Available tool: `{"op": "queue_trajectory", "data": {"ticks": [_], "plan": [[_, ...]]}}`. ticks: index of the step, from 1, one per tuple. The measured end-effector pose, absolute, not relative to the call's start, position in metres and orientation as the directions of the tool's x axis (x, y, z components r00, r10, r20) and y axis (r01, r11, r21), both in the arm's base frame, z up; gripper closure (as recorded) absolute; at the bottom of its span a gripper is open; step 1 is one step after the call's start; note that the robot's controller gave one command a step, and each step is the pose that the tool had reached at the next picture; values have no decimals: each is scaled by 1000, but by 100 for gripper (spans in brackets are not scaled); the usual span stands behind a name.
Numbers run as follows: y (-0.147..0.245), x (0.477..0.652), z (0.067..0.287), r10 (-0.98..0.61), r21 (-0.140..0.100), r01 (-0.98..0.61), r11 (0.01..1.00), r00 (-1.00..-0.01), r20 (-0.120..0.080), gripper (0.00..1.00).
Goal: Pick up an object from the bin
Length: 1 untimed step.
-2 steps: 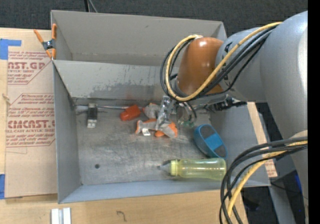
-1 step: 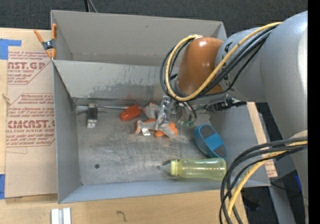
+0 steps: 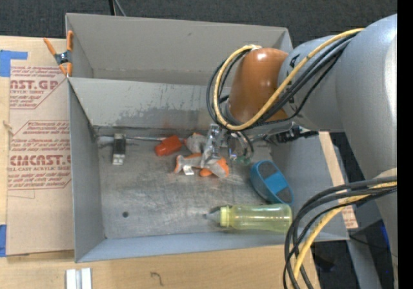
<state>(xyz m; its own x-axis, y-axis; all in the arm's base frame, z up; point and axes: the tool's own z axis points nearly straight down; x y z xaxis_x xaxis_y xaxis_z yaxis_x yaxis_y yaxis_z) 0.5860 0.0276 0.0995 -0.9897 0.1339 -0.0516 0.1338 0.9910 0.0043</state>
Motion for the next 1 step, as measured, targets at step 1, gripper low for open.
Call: {"op": "queue_trajectory", "data": {"ticks": [1], "plan": [[28,586,99,134,4,134,991,-990,-51,100]]}}
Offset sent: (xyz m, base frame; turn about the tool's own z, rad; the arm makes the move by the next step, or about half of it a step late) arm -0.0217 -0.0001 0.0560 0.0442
